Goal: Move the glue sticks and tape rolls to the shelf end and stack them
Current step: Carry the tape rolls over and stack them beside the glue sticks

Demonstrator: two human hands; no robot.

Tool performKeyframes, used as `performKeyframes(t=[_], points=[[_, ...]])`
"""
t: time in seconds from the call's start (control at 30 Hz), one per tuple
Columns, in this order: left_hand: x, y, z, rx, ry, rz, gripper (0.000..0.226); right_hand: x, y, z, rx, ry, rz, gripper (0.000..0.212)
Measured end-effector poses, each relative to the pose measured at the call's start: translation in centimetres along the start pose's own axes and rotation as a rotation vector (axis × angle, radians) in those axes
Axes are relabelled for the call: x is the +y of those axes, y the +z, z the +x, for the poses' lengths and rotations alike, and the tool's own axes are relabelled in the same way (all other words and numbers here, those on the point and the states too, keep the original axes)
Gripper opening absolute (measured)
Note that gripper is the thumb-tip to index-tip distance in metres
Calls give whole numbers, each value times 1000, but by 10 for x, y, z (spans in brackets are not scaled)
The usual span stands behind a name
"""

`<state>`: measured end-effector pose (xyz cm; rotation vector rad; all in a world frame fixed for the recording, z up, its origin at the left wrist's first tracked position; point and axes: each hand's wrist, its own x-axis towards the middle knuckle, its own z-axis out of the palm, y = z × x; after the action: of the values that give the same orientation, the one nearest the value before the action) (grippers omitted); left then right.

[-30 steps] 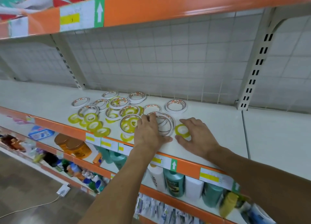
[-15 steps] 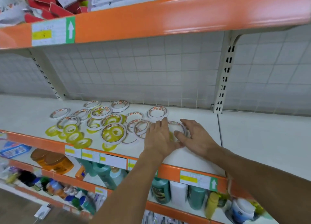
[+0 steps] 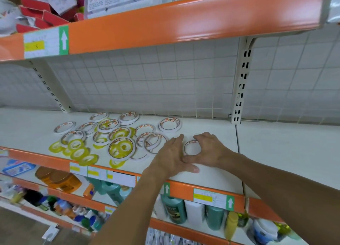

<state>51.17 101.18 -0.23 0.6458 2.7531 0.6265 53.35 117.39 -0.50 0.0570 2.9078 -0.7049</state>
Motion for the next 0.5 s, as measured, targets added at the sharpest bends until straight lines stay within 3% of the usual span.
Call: performKeyframes(t=[0.13, 0.27, 0.37, 0.5], points=[[-16, -15, -6, -124, -29, -31, 111, -4, -1, 1, -25, -21, -59, 114], [-16, -17, -2, -167, 10, 48, 103, -3, -2, 1, -56, -38, -82, 113], [-14, -16, 4, -129, 18, 113, 87, 1, -6, -4, -34, -19, -77, 100], [-14, -10, 10, -35, 17, 186, 67, 12, -11, -13, -13, 2, -96, 99]])
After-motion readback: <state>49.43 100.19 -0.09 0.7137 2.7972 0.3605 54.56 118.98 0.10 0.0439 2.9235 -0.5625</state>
